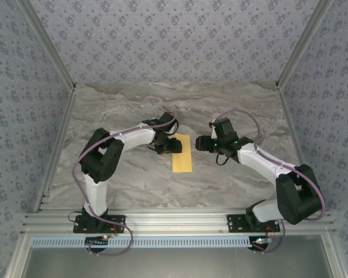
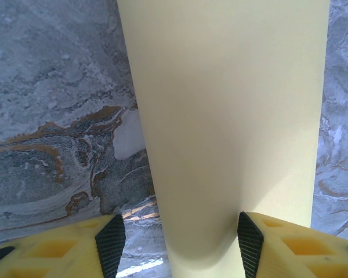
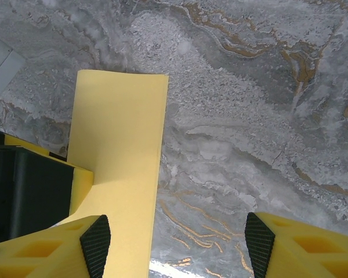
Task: Fold a paper plane with a square sheet of paper (fold left side to right side)
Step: First fold in half a square sheet of paper at the center of the table, then hold the square sheet of paper at the center of the table.
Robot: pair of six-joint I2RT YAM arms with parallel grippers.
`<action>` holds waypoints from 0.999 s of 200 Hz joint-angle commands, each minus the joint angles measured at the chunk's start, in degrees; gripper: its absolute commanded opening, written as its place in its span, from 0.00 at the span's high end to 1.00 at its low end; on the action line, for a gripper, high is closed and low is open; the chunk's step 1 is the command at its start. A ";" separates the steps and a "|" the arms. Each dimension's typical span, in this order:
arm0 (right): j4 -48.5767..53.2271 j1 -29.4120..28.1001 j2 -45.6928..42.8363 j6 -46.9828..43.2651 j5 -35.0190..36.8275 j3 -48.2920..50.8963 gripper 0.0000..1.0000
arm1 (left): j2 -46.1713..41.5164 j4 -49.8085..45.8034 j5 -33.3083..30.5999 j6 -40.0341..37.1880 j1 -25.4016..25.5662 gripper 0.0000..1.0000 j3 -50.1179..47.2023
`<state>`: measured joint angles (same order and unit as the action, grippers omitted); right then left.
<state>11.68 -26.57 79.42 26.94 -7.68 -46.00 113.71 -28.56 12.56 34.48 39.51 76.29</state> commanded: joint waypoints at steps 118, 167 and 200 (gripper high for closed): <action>-2.65 -0.67 2.76 1.38 -3.30 -0.10 0.35 | 4.75 1.83 2.37 -1.46 1.71 0.41 -1.57; -2.65 -0.69 3.27 1.27 -3.56 -0.30 0.35 | 5.00 1.39 2.34 -1.79 1.67 0.41 -1.30; -2.76 -0.88 3.71 1.32 -4.05 -0.43 0.35 | 5.10 1.33 2.29 -1.72 1.68 0.41 -1.22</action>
<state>9.19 -26.94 81.93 27.59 -10.70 -46.00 113.80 -28.58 12.60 33.82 39.51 76.31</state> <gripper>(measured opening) 0.647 0.594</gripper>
